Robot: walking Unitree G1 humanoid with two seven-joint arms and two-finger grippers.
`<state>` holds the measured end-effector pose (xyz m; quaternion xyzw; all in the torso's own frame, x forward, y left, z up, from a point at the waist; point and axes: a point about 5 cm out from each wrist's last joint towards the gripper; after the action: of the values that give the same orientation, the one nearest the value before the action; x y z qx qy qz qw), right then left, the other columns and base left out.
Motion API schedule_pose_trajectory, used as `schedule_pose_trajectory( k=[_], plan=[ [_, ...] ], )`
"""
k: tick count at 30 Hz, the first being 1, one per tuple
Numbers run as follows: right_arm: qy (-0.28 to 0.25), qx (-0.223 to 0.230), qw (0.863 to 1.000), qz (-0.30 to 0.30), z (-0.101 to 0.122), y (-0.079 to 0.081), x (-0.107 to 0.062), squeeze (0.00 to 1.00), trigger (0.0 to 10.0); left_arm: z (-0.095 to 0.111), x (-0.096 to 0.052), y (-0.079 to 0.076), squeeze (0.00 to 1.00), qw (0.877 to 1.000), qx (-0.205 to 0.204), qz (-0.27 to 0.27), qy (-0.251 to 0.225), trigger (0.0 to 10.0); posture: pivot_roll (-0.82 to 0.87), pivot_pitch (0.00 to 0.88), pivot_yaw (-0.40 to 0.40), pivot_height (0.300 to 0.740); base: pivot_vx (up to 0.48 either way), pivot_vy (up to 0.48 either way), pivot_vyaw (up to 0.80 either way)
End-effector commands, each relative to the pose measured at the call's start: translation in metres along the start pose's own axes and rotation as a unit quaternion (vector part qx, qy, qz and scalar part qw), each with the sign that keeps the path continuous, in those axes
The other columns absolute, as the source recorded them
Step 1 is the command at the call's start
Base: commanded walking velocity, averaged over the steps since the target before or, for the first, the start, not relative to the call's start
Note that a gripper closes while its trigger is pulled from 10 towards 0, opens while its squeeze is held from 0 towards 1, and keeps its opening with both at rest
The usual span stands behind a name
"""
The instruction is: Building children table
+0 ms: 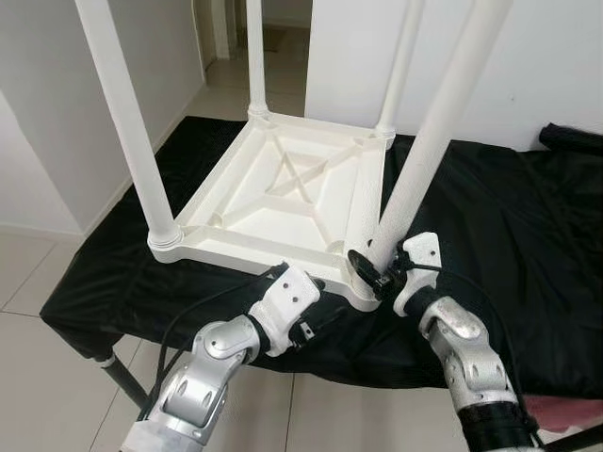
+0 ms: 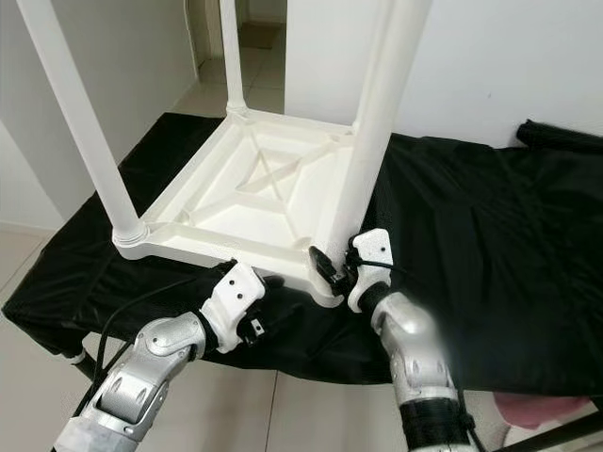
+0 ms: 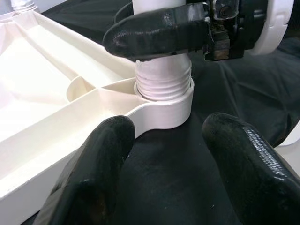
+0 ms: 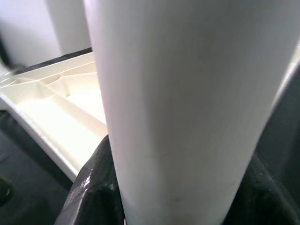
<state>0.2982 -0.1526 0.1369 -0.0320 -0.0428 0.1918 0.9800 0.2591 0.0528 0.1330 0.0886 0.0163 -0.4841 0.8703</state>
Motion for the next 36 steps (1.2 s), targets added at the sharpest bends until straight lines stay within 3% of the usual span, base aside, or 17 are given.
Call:
schedule_pose_trajectory(
  k=[1,6,11,13,17,23,24,36],
  plan=[
    [0.014,0.015,0.998,-0.052,-0.005,-0.010,-0.006,0.00,10.0,-0.001,0.000,0.000,0.00,1.000,-0.002,0.019,0.000,10.0,0.02,0.023,-0.004,0.740,0.000,0.000,0.00],
    [0.026,0.041,0.988,-0.146,-0.008,0.001,-0.006,0.00,10.0,-0.004,-0.003,-0.003,0.00,1.000,-0.007,0.017,0.005,10.0,0.02,0.035,-0.010,0.740,0.000,0.000,0.00],
    [0.034,0.049,0.981,-0.185,-0.011,0.009,-0.006,0.00,10.0,-0.006,-0.004,-0.005,0.00,1.000,-0.009,0.017,0.007,10.0,0.02,0.034,-0.014,0.740,0.000,0.000,0.00],
    [0.040,0.046,0.972,-0.228,-0.014,0.021,-0.007,0.00,10.0,-0.006,-0.003,-0.006,0.00,1.000,-0.011,0.018,0.006,10.0,0.03,0.019,-0.016,0.740,0.000,0.000,0.00],
    [0.052,0.058,0.970,-0.229,-0.018,0.034,-0.003,0.00,10.0,-0.004,0.000,-0.005,0.00,1.000,-0.010,0.020,0.004,10.0,0.03,0.013,-0.007,0.740,0.000,0.000,0.00],
    [0.059,0.061,0.971,-0.223,-0.018,0.034,-0.001,0.00,10.0,-0.001,0.001,-0.002,0.00,1.000,-0.008,0.019,0.000,10.0,0.03,0.019,0.000,0.740,0.000,0.000,0.00],
    [0.056,0.067,0.974,-0.209,-0.018,0.036,-0.002,1.00,10.0,-0.001,0.001,-0.002,0.00,1.000,-0.005,0.017,0.001,10.0,0.02,0.016,0.010,0.740,0.000,0.000,0.00],
    [0.011,0.029,0.979,-0.202,-0.007,0.018,-0.011,1.00,10.0,-0.004,0.000,-0.004,0.00,1.000,-0.006,0.008,0.006,10.0,0.01,0.016,0.022,0.740,0.000,0.000,0.00]
  ],
)
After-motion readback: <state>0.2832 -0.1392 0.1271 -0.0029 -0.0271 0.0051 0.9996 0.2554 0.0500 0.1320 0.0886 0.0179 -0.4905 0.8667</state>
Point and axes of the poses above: a point about 5 cm out from each wrist's last joint towards the gripper, its own x axis pointing out of the wrist towards the gripper, its own z axis along the axis of the wrist's last joint, y = z × x, and after that the axes turned 4 degrees about -x, right-handed
